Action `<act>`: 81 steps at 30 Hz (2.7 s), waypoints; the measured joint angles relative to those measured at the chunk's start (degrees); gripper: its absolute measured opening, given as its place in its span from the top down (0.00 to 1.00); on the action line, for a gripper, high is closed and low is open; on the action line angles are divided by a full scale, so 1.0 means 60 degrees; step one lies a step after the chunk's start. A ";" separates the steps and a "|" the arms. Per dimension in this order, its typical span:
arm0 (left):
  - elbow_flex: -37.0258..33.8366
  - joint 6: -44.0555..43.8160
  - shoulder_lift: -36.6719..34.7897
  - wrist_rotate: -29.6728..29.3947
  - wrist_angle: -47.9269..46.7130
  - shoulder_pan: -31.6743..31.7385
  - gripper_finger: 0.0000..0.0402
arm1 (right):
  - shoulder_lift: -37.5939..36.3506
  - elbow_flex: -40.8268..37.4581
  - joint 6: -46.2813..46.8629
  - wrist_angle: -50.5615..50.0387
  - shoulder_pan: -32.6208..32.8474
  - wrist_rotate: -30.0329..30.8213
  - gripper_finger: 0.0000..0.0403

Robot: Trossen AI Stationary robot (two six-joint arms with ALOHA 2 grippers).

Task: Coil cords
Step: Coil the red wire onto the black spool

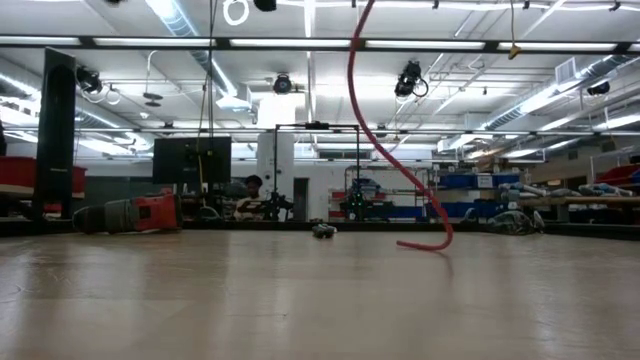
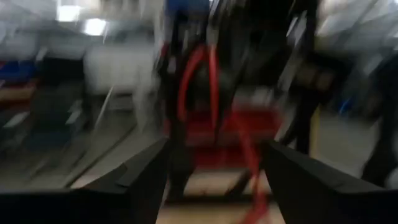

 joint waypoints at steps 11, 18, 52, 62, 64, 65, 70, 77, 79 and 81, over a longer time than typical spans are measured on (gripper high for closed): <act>0.4503 0.0405 -0.0270 -0.2510 -0.9775 -0.0824 0.38 | 0.0000 0.0505 0.0500 -0.1635 -0.1193 -0.2551 1.00; 0.5779 0.0425 -0.0264 -0.2879 -1.1871 -0.1028 0.41 | 0.0011 0.0505 0.0365 -0.1715 -0.1742 -0.3142 1.00; 0.5842 0.0504 0.0107 -0.3018 -1.2014 -0.0854 0.54 | 0.0426 0.0501 -0.0319 -0.0922 -0.2654 -0.4438 1.00; 0.5842 0.0403 0.0107 -0.3118 -1.2086 -0.0851 0.77 | 0.0426 0.0501 -0.0322 -0.0782 -0.2658 -0.4430 1.00; 0.5842 0.0403 0.0107 -0.3161 -1.2080 -0.0851 0.85 | 0.0426 0.0501 -0.0336 -0.0758 -0.2654 -0.4438 1.00; 0.5842 0.0400 0.0107 -0.3217 -1.2075 -0.0851 0.90 | 0.0426 0.0501 -0.0344 -0.0757 -0.2651 -0.4438 1.00; 0.5842 0.0258 0.0107 -0.3425 -1.2045 -0.0861 0.98 | 0.0378 0.0494 -0.0682 -0.0628 -0.2377 -0.4221 0.99; 0.5838 0.0433 0.0093 -0.3048 -1.1231 -0.0876 1.00 | 0.0013 0.0502 -0.1647 0.0382 -0.1324 -0.1483 0.90; 0.5838 0.0441 0.0088 -0.2877 -1.0864 -0.0910 1.00 | -0.0099 0.0505 -0.2023 0.0759 -0.0945 -0.0859 0.86; 0.5776 0.0449 0.0038 -0.2767 -1.0295 -0.0920 1.00 | -0.0157 0.0504 -0.2559 0.1306 -0.0508 -0.0370 0.82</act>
